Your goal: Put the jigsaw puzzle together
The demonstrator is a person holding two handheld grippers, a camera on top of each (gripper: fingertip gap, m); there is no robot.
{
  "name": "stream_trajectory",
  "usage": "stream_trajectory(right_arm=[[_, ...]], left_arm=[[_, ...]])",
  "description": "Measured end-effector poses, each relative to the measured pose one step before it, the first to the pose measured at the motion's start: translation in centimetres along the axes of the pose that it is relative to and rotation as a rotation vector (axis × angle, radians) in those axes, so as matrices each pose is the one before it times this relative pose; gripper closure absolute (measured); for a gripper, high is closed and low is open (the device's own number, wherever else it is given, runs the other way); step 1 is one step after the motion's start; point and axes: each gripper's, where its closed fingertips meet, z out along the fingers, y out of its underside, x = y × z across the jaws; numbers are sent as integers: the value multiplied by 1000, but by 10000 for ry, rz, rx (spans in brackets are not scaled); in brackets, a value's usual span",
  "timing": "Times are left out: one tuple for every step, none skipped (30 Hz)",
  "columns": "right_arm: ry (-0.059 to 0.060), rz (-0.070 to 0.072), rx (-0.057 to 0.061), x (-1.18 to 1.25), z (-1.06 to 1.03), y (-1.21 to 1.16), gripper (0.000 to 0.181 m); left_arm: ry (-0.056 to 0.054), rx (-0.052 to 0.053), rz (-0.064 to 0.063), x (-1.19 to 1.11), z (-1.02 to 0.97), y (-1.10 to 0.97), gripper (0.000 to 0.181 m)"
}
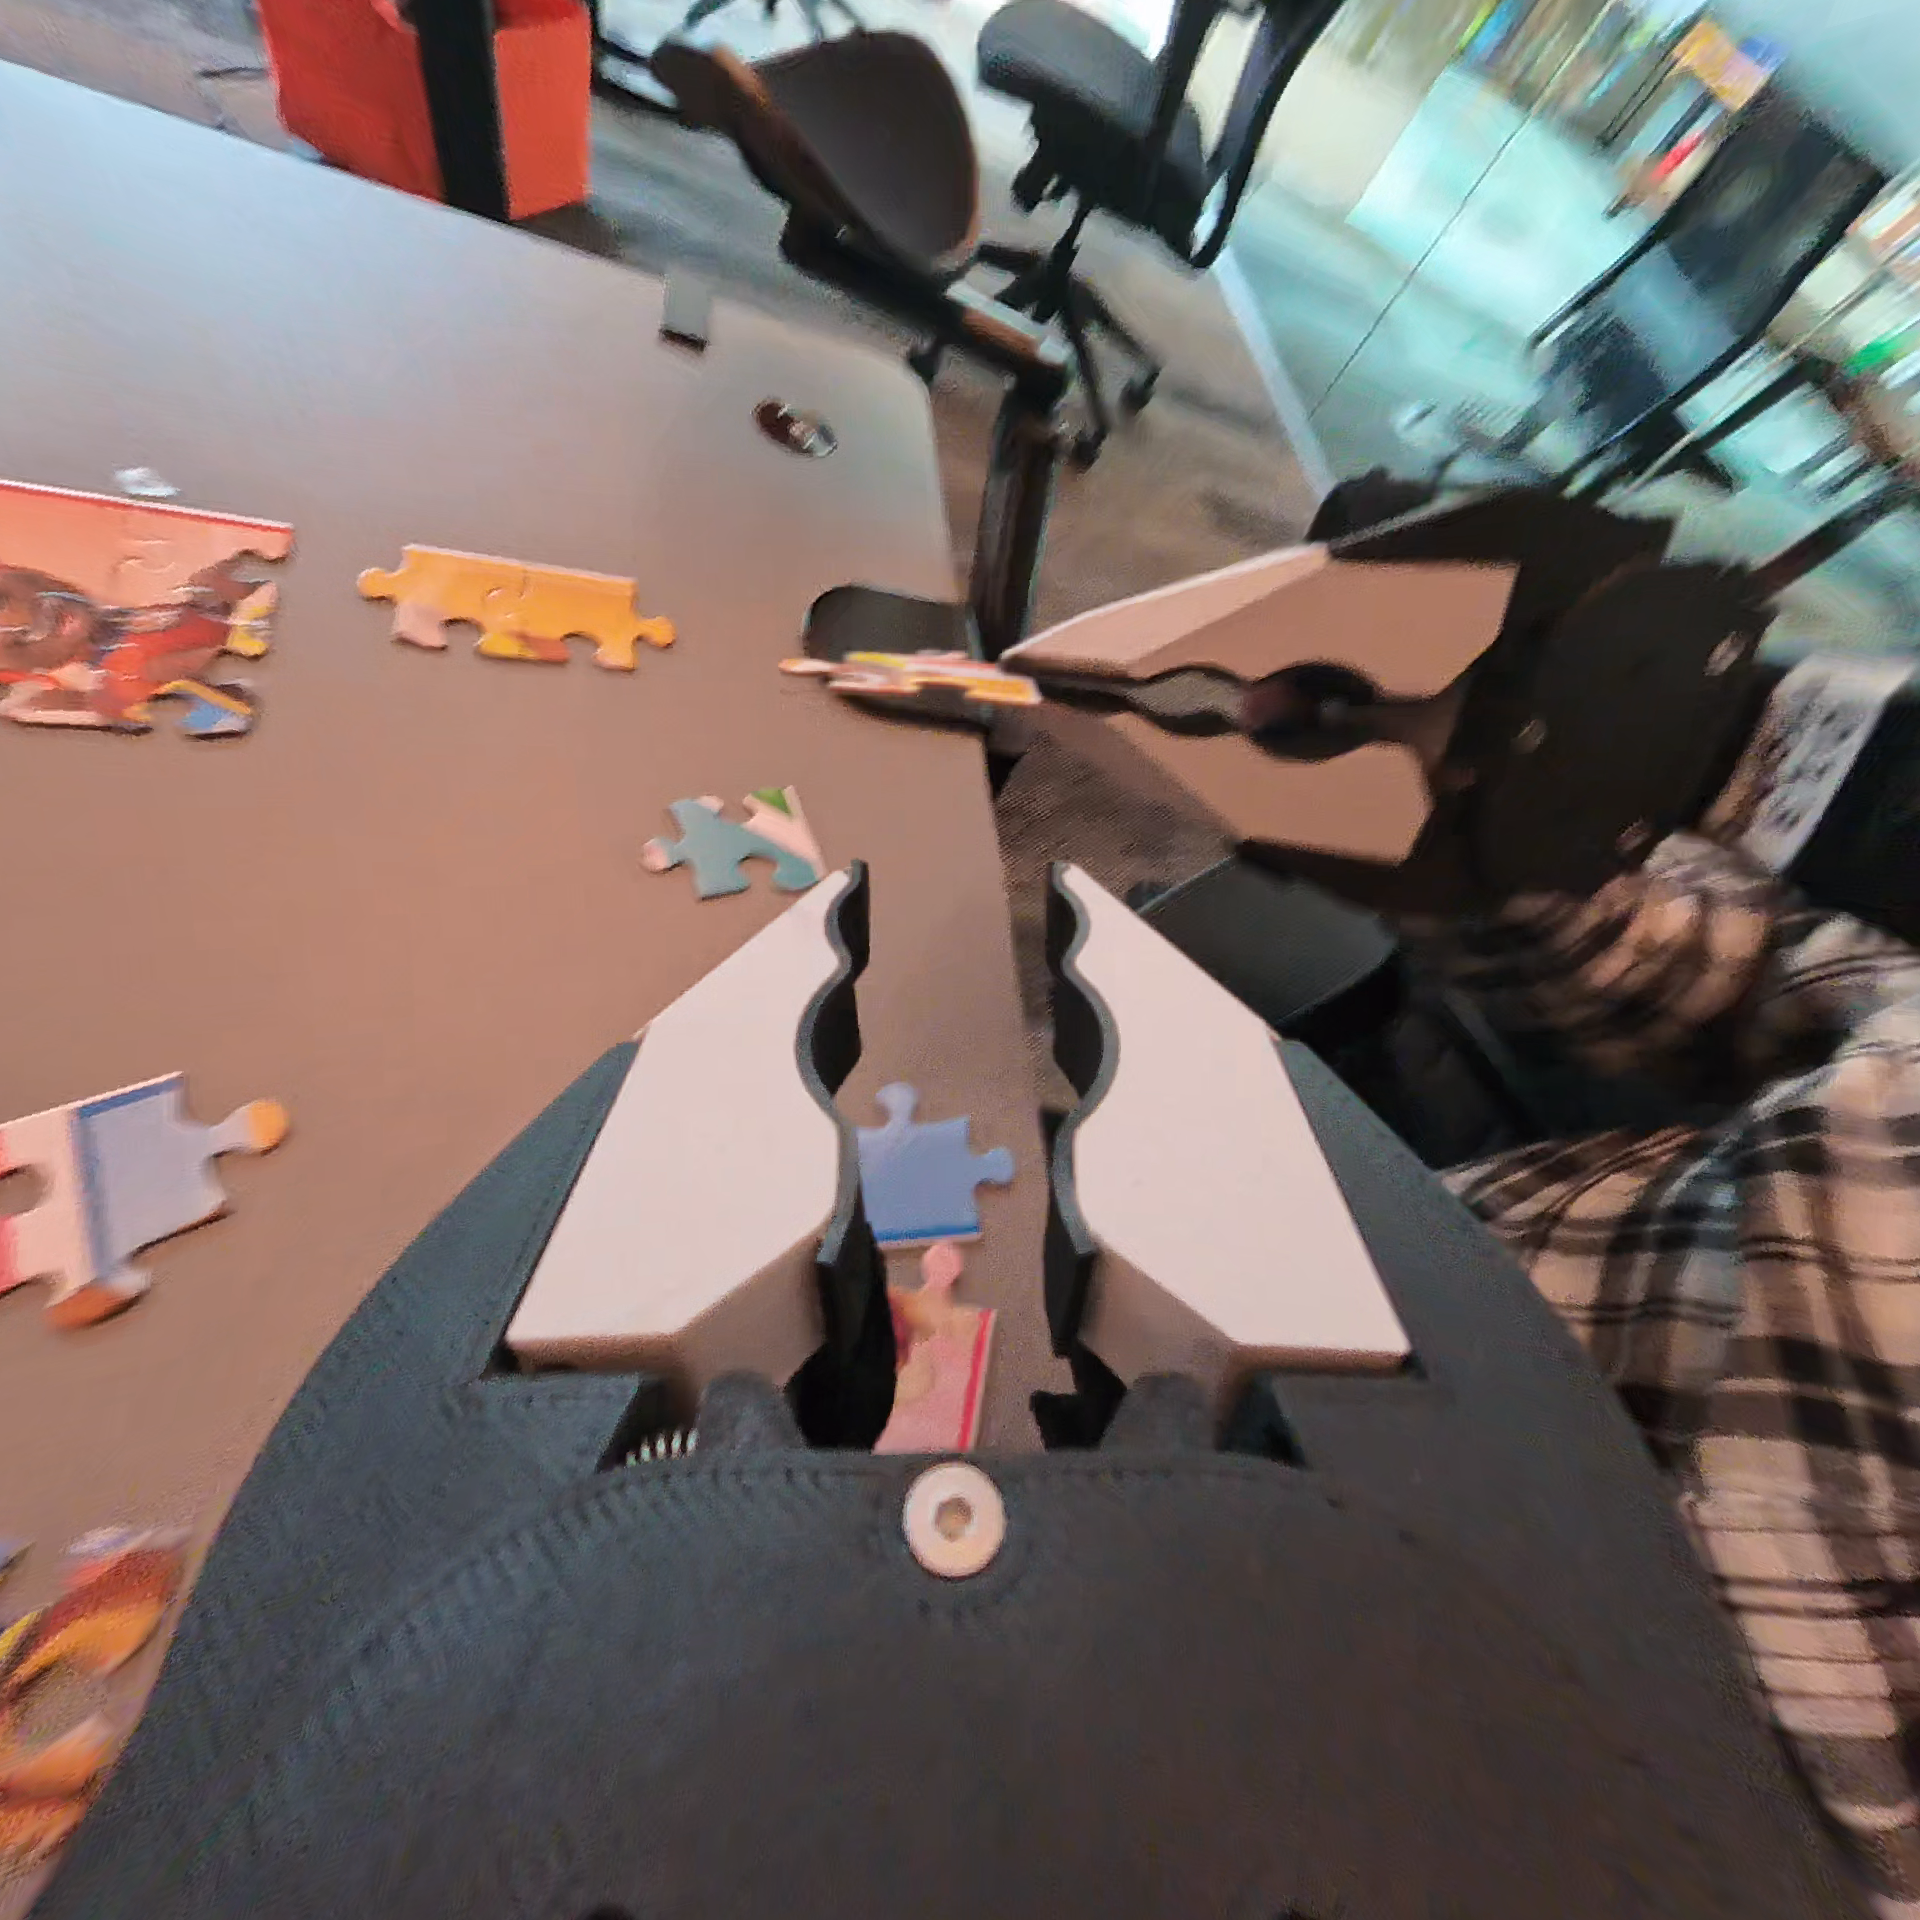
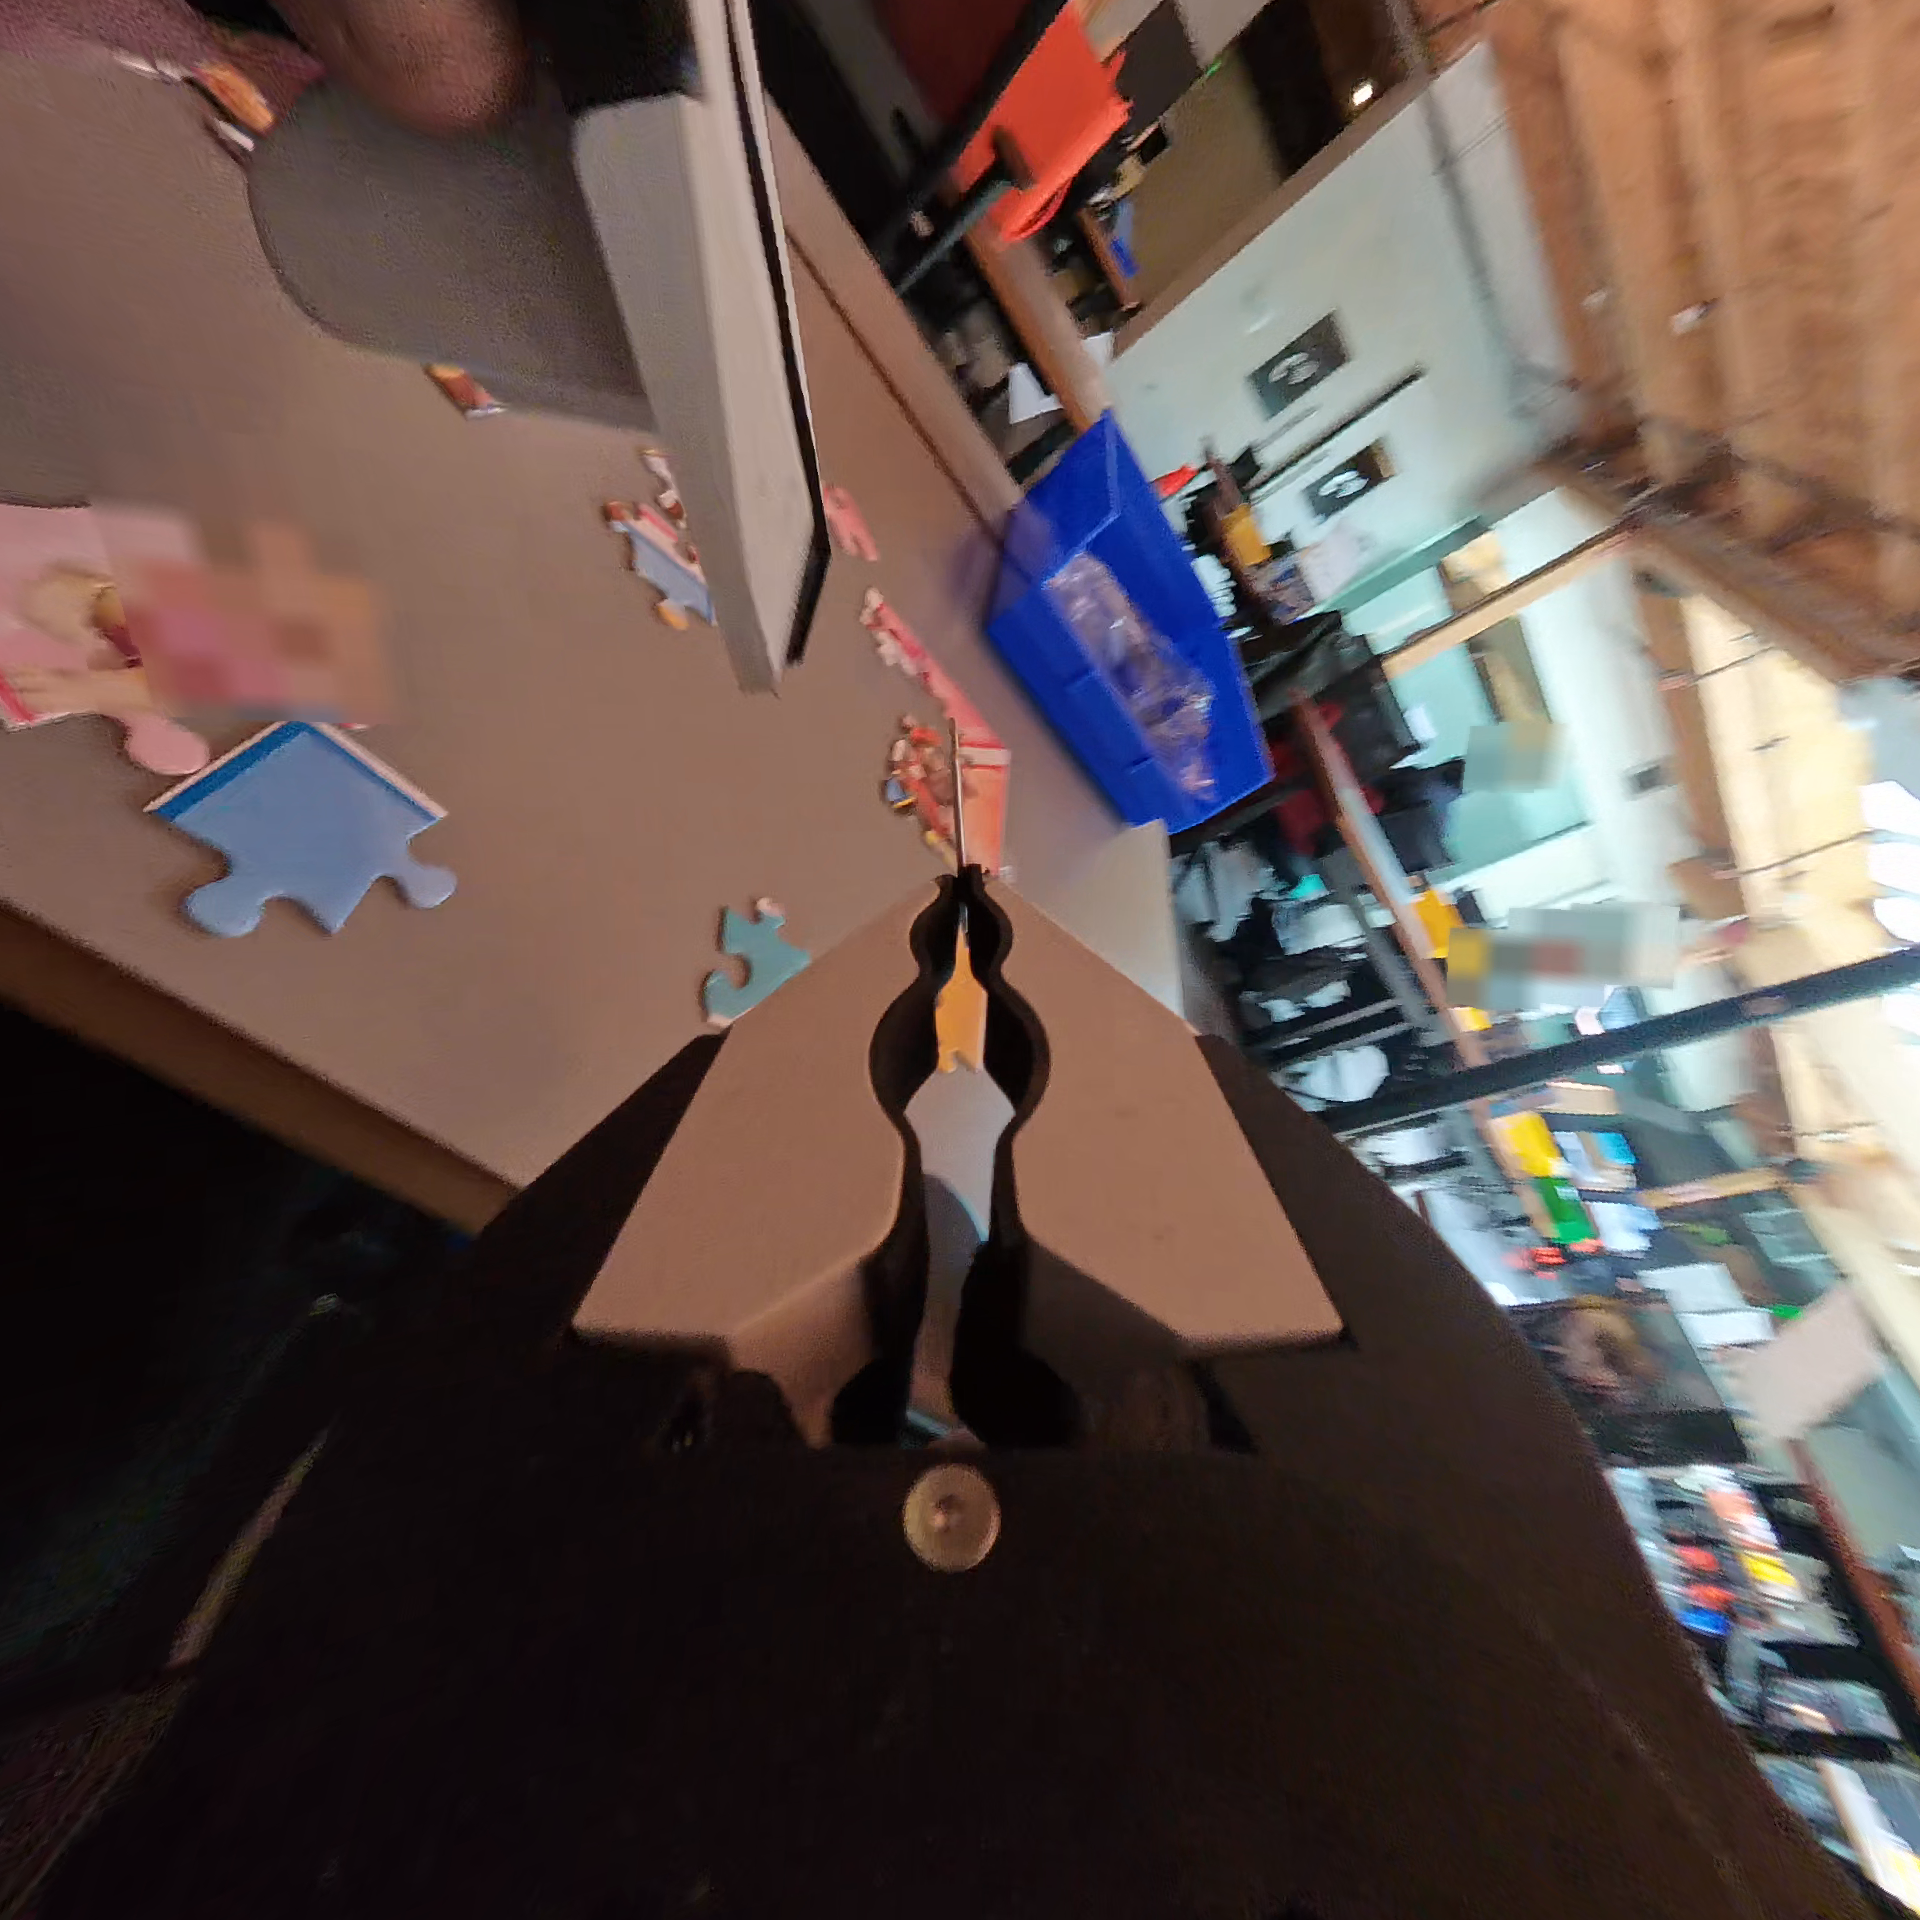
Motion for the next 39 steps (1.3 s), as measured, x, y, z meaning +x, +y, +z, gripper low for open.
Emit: stream_trajectory(right_arm=[[383,-414,-4,158,244,-333,181],[254,-388,58,-32,234,-335,181],[158,-280,124,-115,180,-356,181],[68,-191,115,-199,166,-279,181],[7,-154,58,-247,149,-185,181],[96,-149,66,-65,101,-163,181],[128,-67,52,77,45,-124,181],[94,7,-8,127,64,0,181],[20,19,-28,79,77,62,181],[-31,8,7,-10,87,53,181],[-71,-29,57,-118,73,-9,181],[-47,-63,95,-74,36,-53,181],[-110,12,81,-75,44,19,181],[-207,143,129,-99,37,0,180],[-179,117,206,-46,-44,-97,179],[-189,0,222,-80,-80,-149,181],[-292,55,111,-201,26,-9,181],[-390,233,9,-247,157,222,181],[-359,255,-36,-154,234,342,181],[-256,197,-60,-18,280,424,181],[-208,228,-62,75,262,411,181],[-86,164,-8,246,166,280,181],[-64,69,-19,268,125,242,181],[-99,100,-69,248,148,312,181],[-104,160,-82,259,208,364,181],[-137,179,-115,224,274,480,181],[-231,165,-178,104,363,587,181],[-269,134,-193,55,381,612,181],[-77,105,-59,337,300,401,181],[24,134,69,541,230,233,181],[-94,263,62,489,250,277,181],[-152,411,15,525,295,392,181],[-109,466,34,684,280,365,181],[-44,412,54,795,184,277,181],[-4,351,61,826,128,201,181],[-50,330,43,718,161,168,181],[-104,308,24,586,223,173,181],[-131,274,-12,497,264,207,181],[-130,229,-54,434,314,253,181]], left_arm=[[430,282,-321,438,338,-290,146],[336,231,-292,345,323,-205,145],[312,202,-238,332,286,-190,144],[174,285,-200,156,187,-374,144],[6,380,-170,-142,38,-576,146],[-29,321,-201,-274,8,-522,148],[-9,285,-233,-294,1,-438,154],[21,128,-191,-234,85,-147,160],[16,-39,-58,-208,105,91,168],[53,-47,-31,-128,47,11,169],[64,18,-52,-112,-21,-134,170],[104,-49,-57,-57,-12,-50,171],[68,-185,-13,-128,7,99,172],[37,-153,86,-119,-40,22,175],[-36,-13,124,-237,-124,-237,181],[22,-102,31,-215,-108,-171,181],[85,-213,45,-173,-56,-33,181],[33,-235,88,-226,-17,0,181],[-131,-120,104,-442,-30,-138,181],[-82,-177,43,-427,19,-16,181],[-44,-222,30,-409,42,94,181],[-103,-155,20,-499,-2,39,181],[-92,-98,10,-475,-71,-29,181],[-8,-163,-10,-350,-41,87,181],[41,-218,-17,-256,-1,174,181],[-95,-123,52,-383,-28,30,181],[-110,-145,60,-383,-19,26,181],[56,-223,9,-181,54,150,181],[89,-275,-29,-174,114,219,181],[-41,-191,3,-387,108,113,181],[6,-188,-28,-359,131,118,181],[110,-189,-80,-244,165,121,181],[35,-125,-50,-347,161,1,181],[-28,-124,-30,-419,169,-34,181],[-15,-153,-17,-392,212,11,181],[61,-166,-36,-267,253,15,181],[45,-141,-33,-274,271,-16,181],[-62,-167,-2,-423,276,-6,181],[-1,-210,-5,-332,279,50,181]])
